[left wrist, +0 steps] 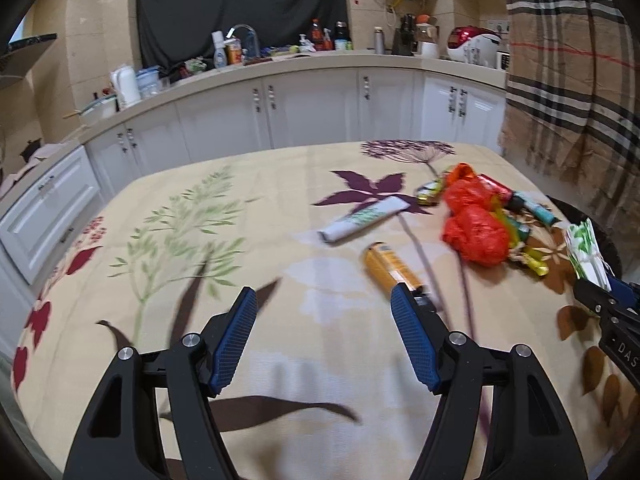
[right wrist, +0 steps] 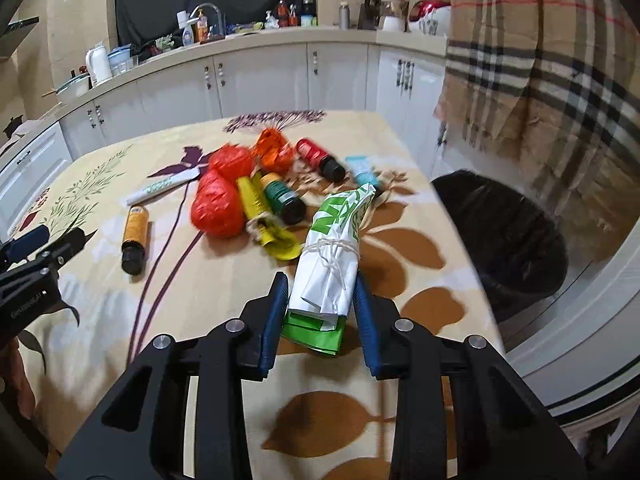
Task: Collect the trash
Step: 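Grasp the orange-and-black bottle with the left gripper while the right gripper holds the wrapper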
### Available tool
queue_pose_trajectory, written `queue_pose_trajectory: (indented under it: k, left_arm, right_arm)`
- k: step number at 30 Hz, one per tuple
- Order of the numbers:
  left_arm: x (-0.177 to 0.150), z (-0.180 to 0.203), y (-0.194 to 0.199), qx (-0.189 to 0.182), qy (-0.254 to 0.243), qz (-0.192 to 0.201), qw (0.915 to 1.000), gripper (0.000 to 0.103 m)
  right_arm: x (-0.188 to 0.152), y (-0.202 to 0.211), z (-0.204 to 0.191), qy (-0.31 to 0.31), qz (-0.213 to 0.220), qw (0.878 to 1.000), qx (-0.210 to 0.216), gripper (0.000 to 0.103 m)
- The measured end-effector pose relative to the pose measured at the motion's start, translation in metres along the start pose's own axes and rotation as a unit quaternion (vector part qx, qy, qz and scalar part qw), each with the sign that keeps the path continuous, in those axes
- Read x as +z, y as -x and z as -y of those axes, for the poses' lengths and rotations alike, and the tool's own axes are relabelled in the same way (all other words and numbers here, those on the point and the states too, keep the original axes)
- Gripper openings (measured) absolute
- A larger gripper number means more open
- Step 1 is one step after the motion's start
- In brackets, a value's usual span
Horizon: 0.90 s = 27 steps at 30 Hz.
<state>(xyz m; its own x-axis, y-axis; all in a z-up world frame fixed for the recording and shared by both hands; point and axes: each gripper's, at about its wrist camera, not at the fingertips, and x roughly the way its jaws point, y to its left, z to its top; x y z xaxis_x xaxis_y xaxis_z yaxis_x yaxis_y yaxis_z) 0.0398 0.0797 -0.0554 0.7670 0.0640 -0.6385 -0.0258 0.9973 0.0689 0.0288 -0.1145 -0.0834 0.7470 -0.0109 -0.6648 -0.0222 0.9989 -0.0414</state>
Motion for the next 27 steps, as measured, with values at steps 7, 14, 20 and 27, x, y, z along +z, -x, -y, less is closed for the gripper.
queue_pose_trajectory:
  k: [7,14,20,27]
  left_arm:
    - [0.010,0.030,-0.024,-0.017,0.001,-0.028,0.9995,0.068]
    - [0.011,0.040,-0.054,-0.025,-0.003,-0.088,0.9958,0.042]
    - [0.008,0.038,-0.052,-0.038,0.000,-0.088,0.9954,0.026]
    - [0.017,0.049,-0.019,-0.050,-0.016,-0.021,0.9984,0.026]
  right_arm:
    - [0.004,0.002,0.024,-0.008,0.013,1.000,0.002,0.032]
    - [0.008,-0.001,0.039,-0.017,0.017,1.000,0.016,0.032]
    - [0.008,-0.004,0.046,-0.021,0.019,0.999,0.021,0.032]
    - [0.014,0.002,0.057,-0.031,0.035,0.999,0.015,0.032]
